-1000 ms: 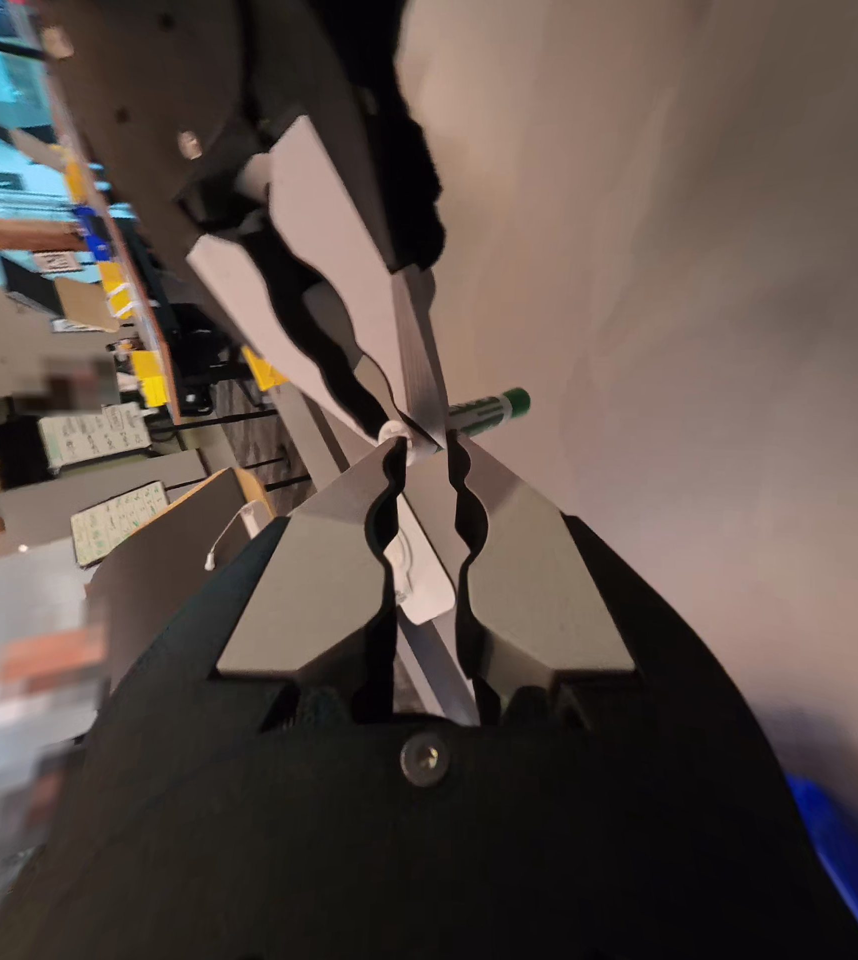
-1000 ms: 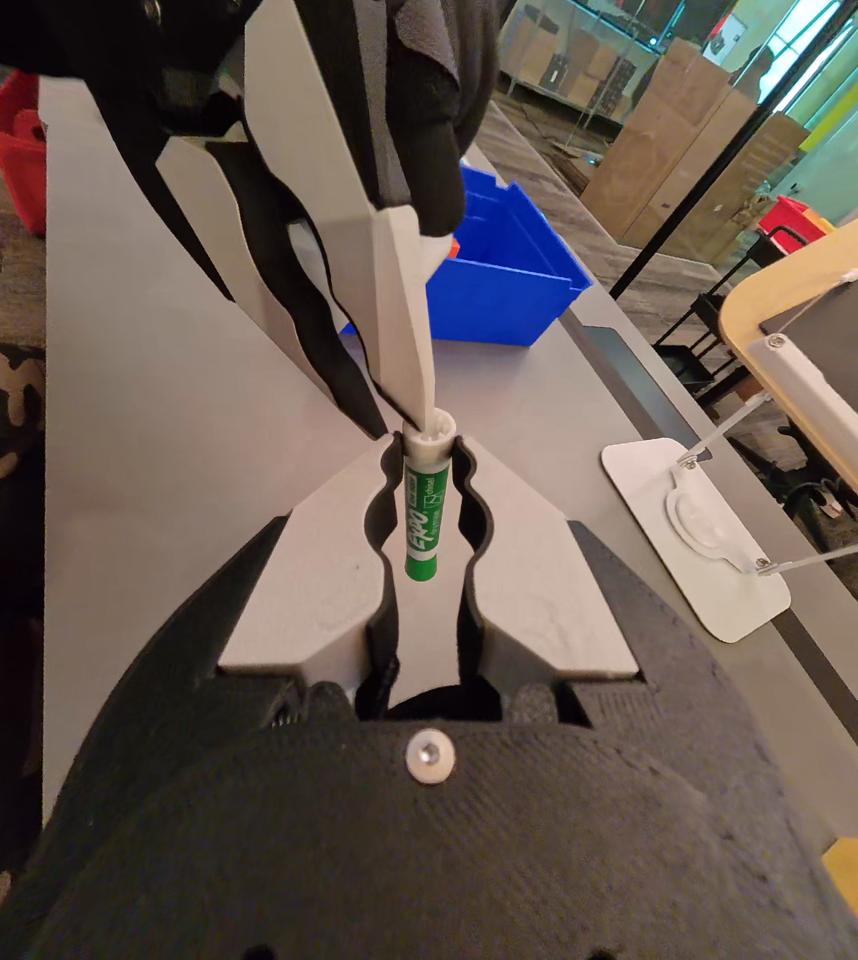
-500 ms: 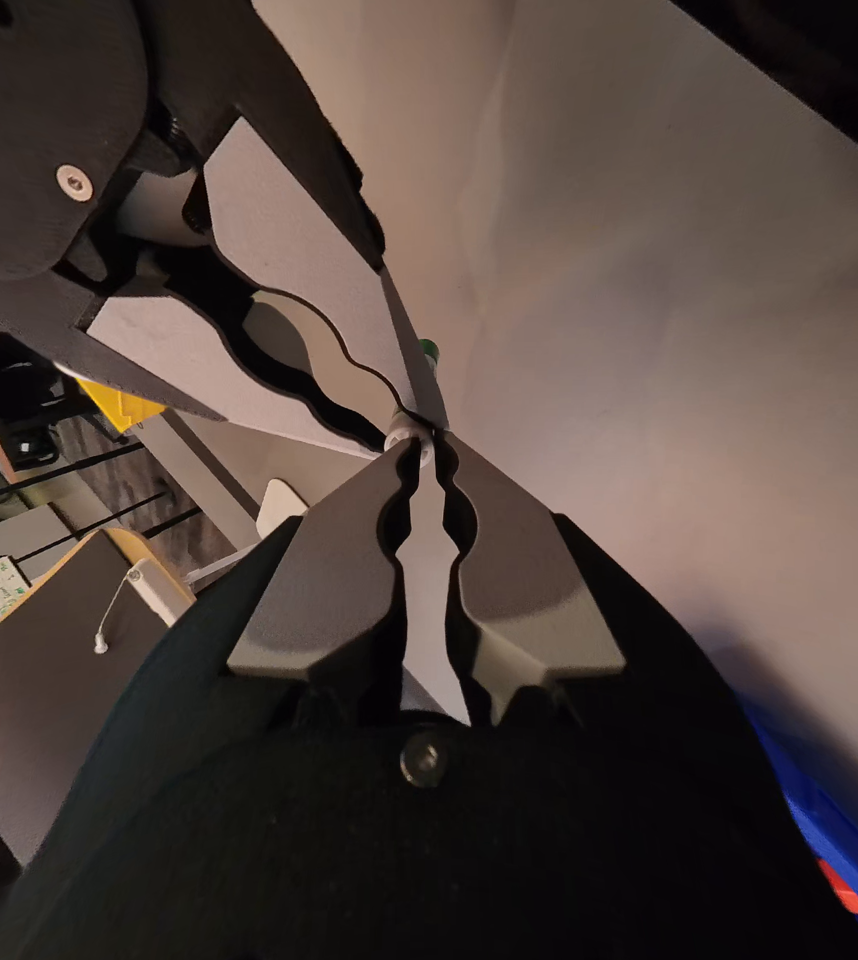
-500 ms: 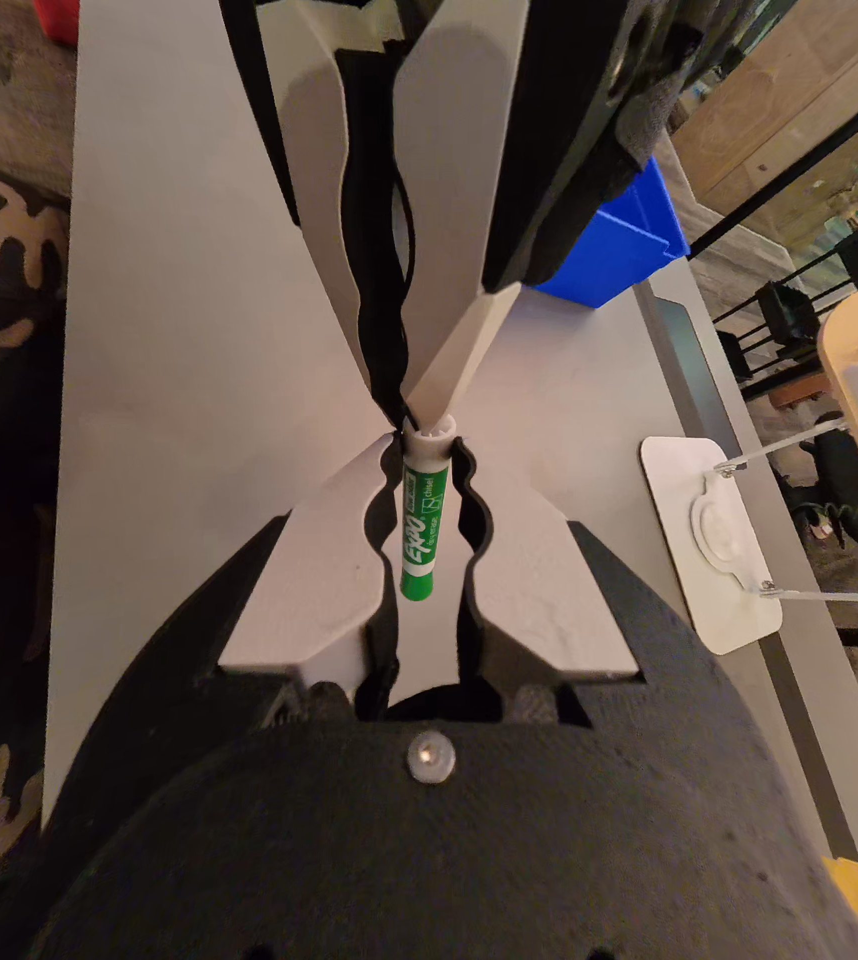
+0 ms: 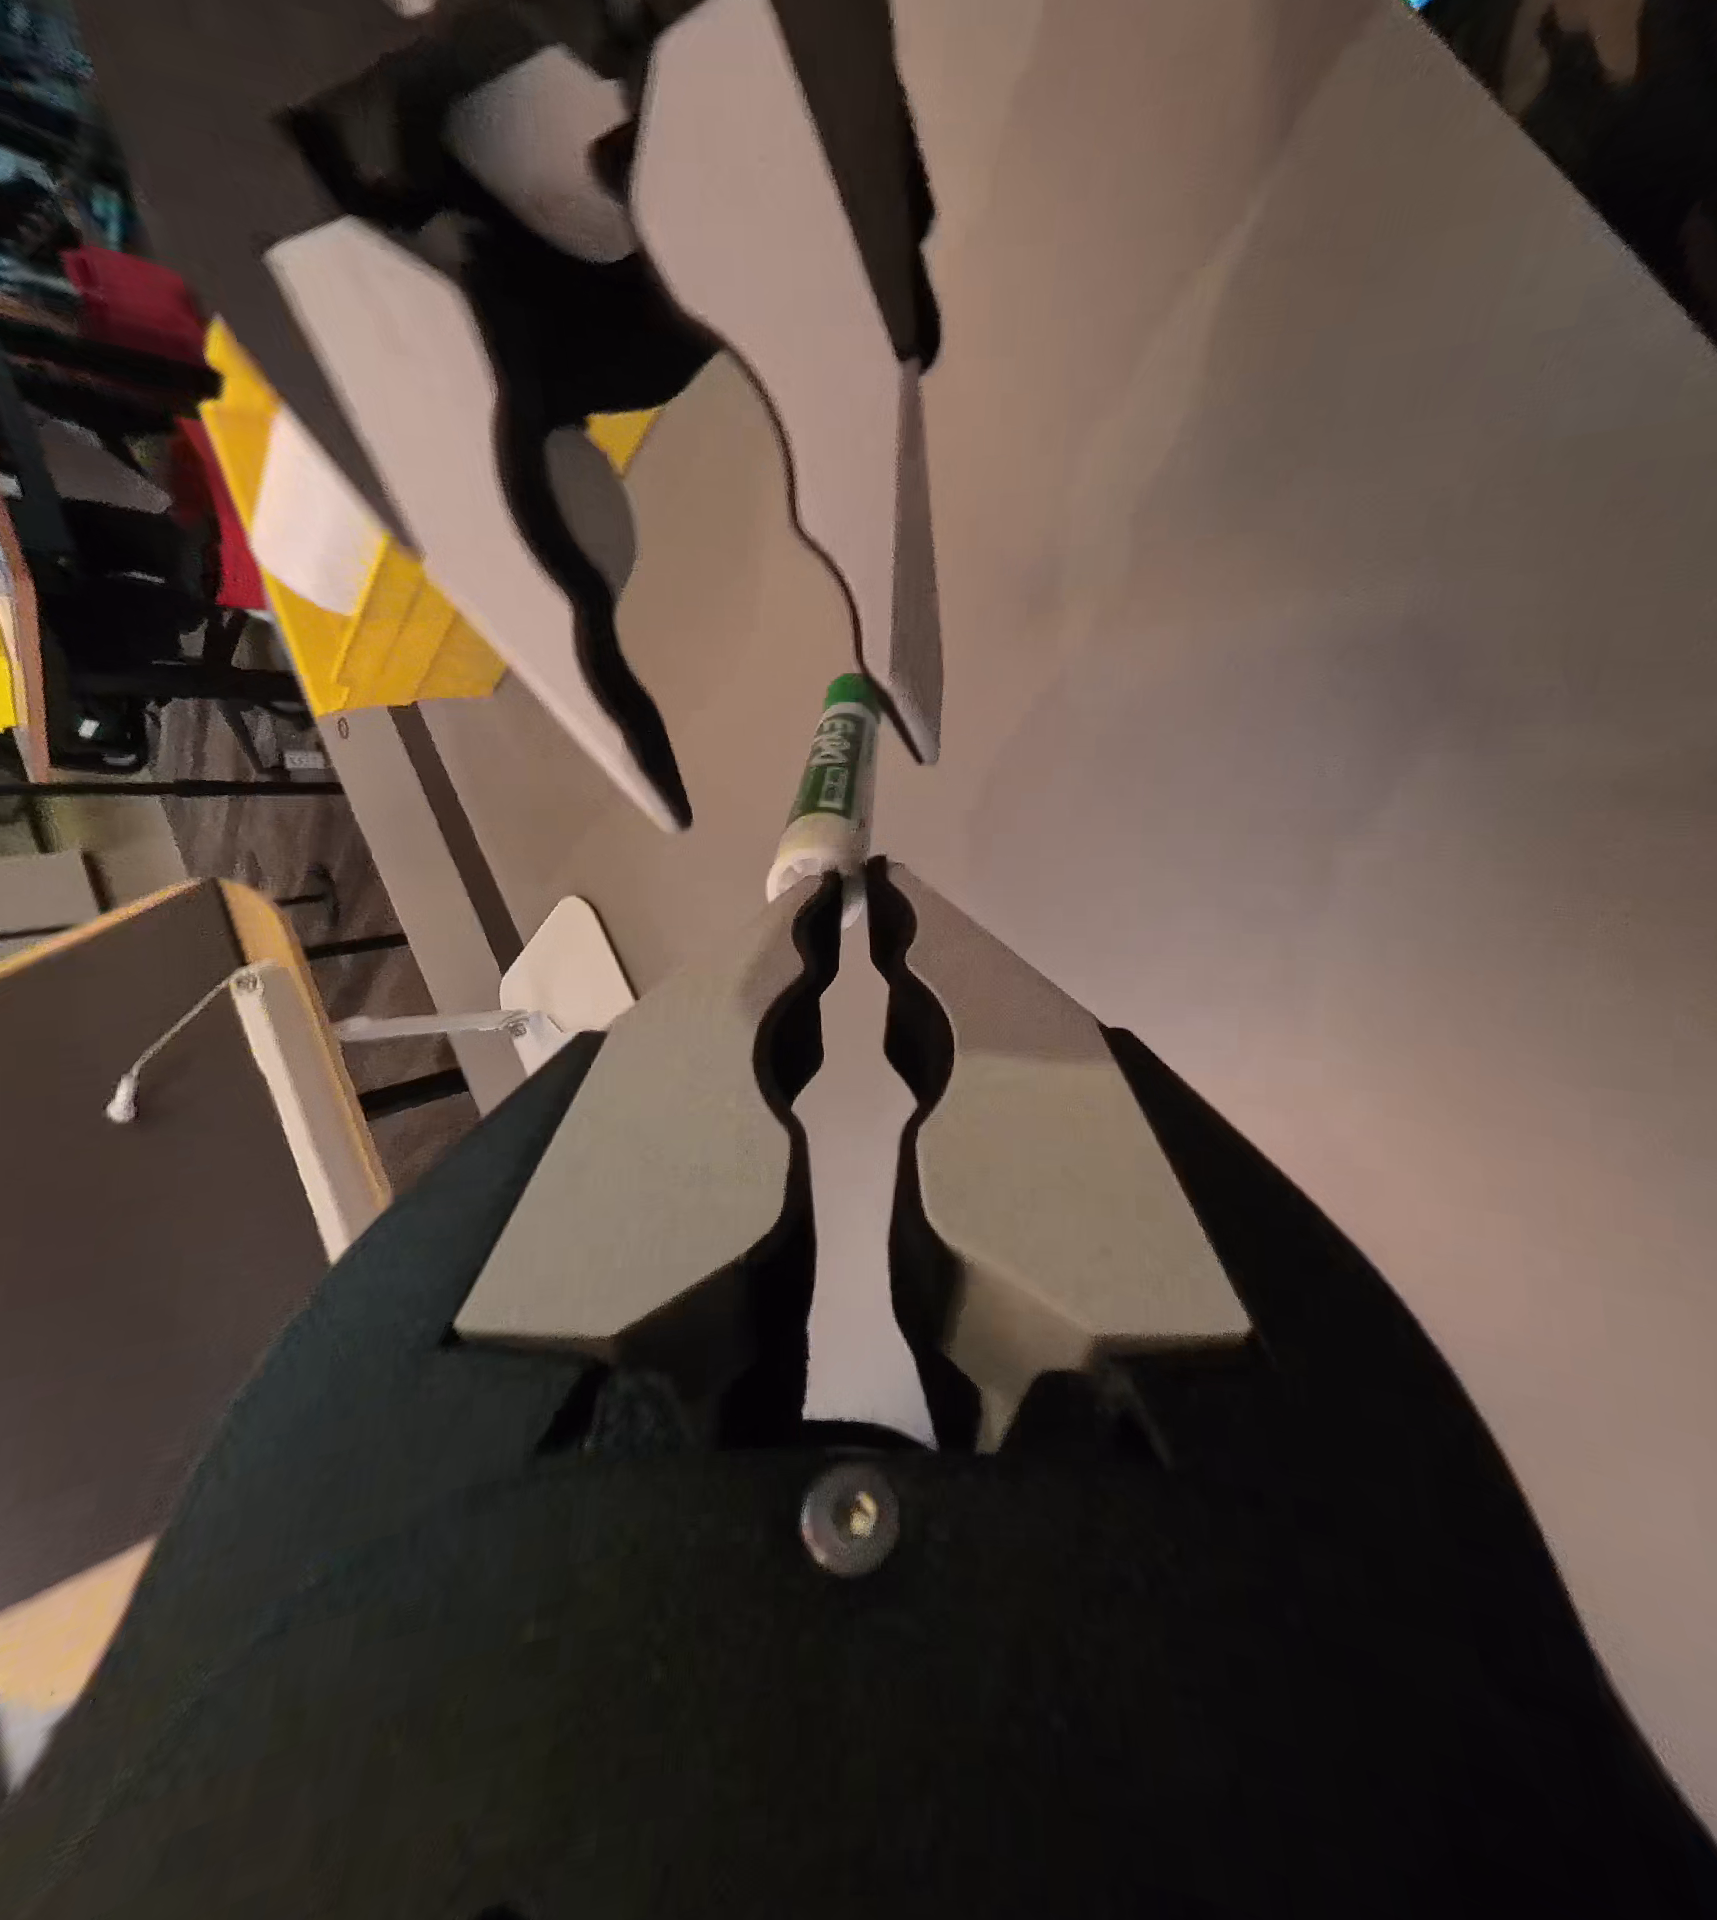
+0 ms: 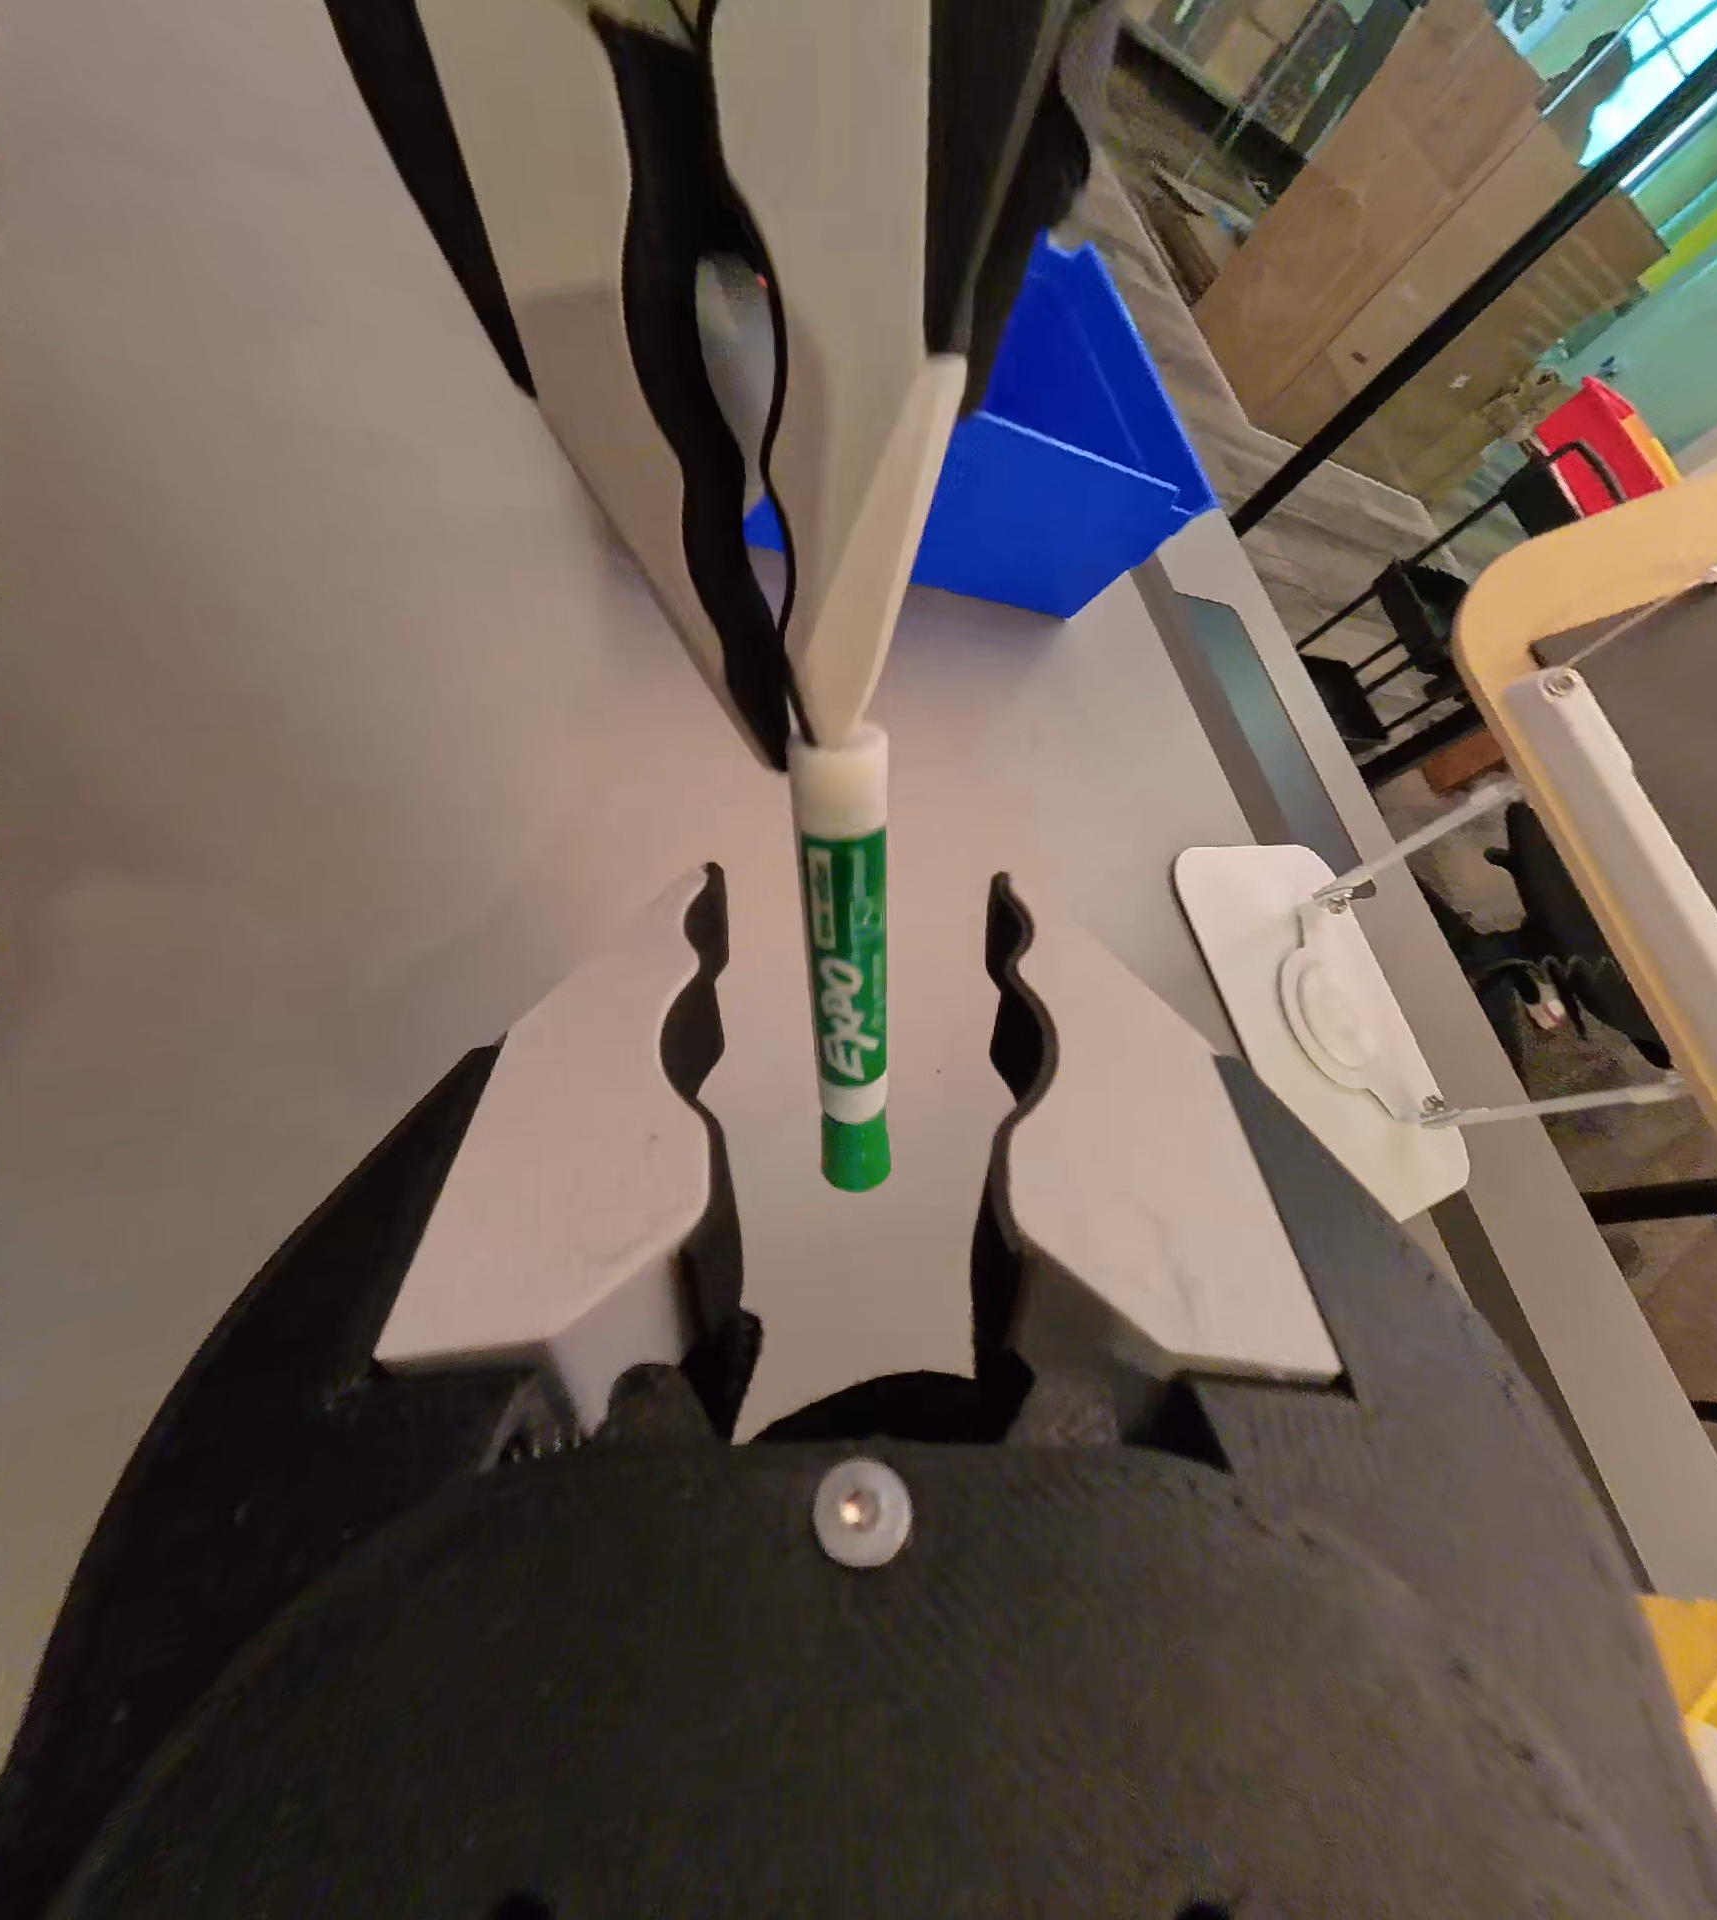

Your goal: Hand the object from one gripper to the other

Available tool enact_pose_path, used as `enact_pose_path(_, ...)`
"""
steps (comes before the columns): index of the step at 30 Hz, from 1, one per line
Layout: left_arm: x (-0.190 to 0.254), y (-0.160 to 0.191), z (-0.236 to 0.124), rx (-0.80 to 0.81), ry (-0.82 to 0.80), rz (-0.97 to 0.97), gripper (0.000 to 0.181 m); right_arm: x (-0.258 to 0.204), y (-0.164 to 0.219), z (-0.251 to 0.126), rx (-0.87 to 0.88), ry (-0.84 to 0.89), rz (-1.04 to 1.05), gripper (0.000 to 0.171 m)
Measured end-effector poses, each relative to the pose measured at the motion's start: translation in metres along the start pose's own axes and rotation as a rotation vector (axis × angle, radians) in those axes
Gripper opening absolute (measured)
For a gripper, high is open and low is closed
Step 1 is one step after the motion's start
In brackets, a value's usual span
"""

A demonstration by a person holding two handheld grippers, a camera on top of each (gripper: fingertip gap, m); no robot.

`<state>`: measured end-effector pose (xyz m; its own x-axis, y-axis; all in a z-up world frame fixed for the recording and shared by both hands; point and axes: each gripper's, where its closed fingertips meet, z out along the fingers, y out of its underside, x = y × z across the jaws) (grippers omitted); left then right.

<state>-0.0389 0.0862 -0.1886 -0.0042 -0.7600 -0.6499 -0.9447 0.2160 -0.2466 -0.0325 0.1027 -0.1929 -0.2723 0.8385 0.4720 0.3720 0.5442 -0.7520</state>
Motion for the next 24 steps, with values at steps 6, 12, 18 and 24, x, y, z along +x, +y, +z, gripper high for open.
enact_pose_path(6, -0.029, 0.010, -0.030, 0.217, -0.118, -0.335, 0.002, 0.026, 0.000, -0.017, 0.093, 0.089, 0.098, 0.050)
enact_pose_path(12, -0.050, 0.021, -0.063, 0.562, -0.133, -0.706, 0.003, 0.055, -0.006, -0.039, 0.283, 0.166, 0.270, 0.046)
enact_pose_path(18, -0.058, 0.033, -0.087, 0.879, -0.071, -0.936, 0.003, 0.062, -0.009, -0.051, 0.444, 0.133, 0.402, 0.029)
enact_pose_path(24, -0.051, 0.034, -0.087, 0.985, 0.018, -0.986, 0.003, 0.061, -0.026, -0.063, 0.628, 0.038, 0.507, 0.012)
